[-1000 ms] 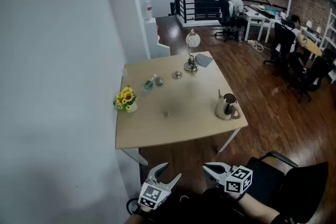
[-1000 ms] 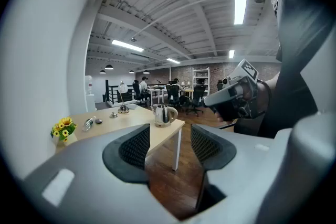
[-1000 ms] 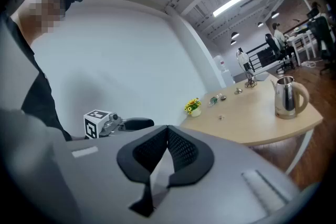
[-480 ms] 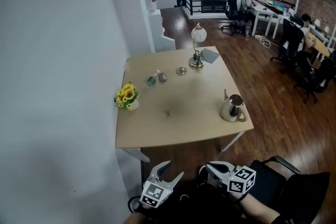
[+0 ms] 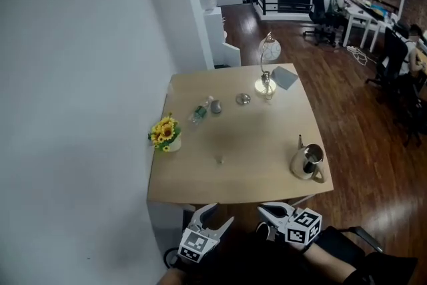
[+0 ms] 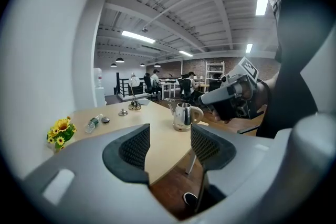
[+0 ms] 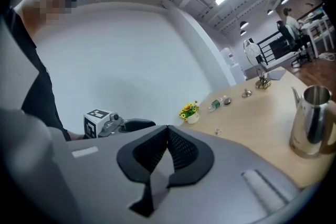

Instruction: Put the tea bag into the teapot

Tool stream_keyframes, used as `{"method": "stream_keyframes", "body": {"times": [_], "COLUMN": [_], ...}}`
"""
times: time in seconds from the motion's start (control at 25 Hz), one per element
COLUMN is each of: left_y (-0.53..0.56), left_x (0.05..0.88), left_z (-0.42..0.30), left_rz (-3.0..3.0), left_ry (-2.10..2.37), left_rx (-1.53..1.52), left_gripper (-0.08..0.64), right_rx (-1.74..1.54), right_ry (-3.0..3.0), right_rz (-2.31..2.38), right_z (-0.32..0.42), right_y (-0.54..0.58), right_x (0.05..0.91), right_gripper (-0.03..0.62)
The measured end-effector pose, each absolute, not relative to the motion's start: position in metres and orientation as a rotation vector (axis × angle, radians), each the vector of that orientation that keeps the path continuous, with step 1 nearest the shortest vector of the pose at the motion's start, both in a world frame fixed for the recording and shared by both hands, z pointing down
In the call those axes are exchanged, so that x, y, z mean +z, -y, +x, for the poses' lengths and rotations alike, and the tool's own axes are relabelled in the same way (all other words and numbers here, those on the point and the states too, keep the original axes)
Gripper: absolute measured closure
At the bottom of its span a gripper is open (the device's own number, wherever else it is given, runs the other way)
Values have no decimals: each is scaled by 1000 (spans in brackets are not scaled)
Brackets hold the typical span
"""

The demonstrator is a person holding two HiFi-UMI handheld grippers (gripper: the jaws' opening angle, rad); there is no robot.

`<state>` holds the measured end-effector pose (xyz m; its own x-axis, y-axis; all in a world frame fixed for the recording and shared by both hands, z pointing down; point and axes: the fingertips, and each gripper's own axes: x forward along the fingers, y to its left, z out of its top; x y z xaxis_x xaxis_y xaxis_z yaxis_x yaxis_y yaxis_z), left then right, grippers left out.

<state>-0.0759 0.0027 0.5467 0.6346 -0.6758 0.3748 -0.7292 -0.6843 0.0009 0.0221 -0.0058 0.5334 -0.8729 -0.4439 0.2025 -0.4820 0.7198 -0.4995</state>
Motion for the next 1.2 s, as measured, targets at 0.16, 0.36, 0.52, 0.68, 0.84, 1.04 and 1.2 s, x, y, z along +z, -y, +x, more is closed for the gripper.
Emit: {"method": "stream_keyframes", "body": {"times": [0.16, 0.36, 0.52, 0.68, 0.84, 1.04, 1.2], "left_y": [36, 69, 85, 106, 123, 150, 167], "left_x": [548, 549, 553, 559, 566, 573, 586], "left_z": [-67, -59, -57, -67, -76, -87, -107], "left_rz": [2661, 2620, 2601, 2590, 2592, 2633, 2615], "left_ry": [1212, 1264, 1272, 1280, 1247, 1165, 1136], "left_rx": [550, 570, 602, 597, 590, 590, 606], "left_gripper": [321, 321, 321, 319, 320, 319, 308], "right_rx": [862, 885, 896, 892, 832, 782, 712], "right_ry": [2846, 2838, 2837, 2823, 2805, 2780, 2733], "right_rz": [683, 597, 568, 562, 560, 576, 585], "right_z": [31, 39, 39, 30, 13, -14, -35], "right_y": [46, 79, 99, 120, 138, 161, 184], "right_x": [536, 542, 545, 550, 552, 558, 577], "right_gripper": [584, 584, 584, 584, 584, 584, 583]}}
